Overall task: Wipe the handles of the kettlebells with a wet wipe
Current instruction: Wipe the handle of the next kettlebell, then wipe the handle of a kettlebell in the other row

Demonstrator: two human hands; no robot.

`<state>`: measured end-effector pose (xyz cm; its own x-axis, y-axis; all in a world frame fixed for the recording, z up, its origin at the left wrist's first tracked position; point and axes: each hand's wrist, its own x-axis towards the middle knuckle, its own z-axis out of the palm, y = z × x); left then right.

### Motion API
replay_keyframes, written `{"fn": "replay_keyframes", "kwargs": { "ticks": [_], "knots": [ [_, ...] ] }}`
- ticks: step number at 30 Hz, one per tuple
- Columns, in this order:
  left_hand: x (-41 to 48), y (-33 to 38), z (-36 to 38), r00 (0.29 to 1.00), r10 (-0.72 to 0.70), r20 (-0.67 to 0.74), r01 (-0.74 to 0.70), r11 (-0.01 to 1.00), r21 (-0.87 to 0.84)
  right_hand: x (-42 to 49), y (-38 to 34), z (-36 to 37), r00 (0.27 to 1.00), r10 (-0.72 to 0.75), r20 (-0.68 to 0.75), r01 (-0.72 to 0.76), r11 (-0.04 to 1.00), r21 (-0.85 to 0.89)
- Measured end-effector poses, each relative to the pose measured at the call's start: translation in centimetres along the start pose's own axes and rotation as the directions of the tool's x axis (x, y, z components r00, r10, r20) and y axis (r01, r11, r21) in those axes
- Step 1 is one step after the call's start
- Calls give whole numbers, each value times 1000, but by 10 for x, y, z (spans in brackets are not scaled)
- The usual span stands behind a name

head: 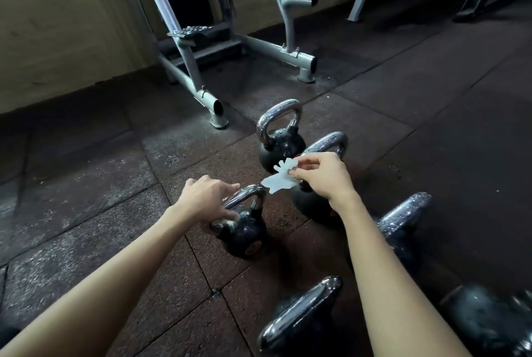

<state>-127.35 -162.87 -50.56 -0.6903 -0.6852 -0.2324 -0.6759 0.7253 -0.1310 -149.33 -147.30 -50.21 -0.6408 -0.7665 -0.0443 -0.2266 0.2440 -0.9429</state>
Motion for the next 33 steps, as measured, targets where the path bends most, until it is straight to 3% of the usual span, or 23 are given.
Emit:
{"fn": "replay_keyframes", "kwargs": {
  "ticks": [4, 7, 13, 15, 17, 23, 28, 33],
  "knots": [
    [0, 58, -46, 999, -19, -45, 6, 963, -270, -25, -11, -44, 993, 45, -113, -29, 990, 136],
    [-1, 110, -72, 1000, 1, 3, 1, 903, -430, -43, -19, -94, 974, 98, -205, -71, 988, 134],
    [9, 233, -90, 991, 124, -50, -131, 832, -540, -85, -28, -215, 974, 105, -202, -146, 970, -196],
    [9, 279, -91, 981, 161, -105, -192, 801, -568, -119, -19, -248, 967, 82, -240, -167, 918, -359],
    [2, 324, -89, 966, 212, -146, -257, 763, -594, -163, -9, -274, 951, 54, -306, -183, 894, -409],
    [-72, 443, -80, 867, 484, -117, -441, 638, -631, -310, 0, -330, 805, 17, -593, -262, 907, -330],
    [-137, 493, -84, 781, 594, -193, -568, 548, -614, -397, -8, -378, 749, 69, -659, -381, 858, -343],
    [-214, 544, -79, 689, 679, -254, -676, 474, -565, -489, 10, -427, 696, 45, -717, -392, 860, -327]
  ]
}}
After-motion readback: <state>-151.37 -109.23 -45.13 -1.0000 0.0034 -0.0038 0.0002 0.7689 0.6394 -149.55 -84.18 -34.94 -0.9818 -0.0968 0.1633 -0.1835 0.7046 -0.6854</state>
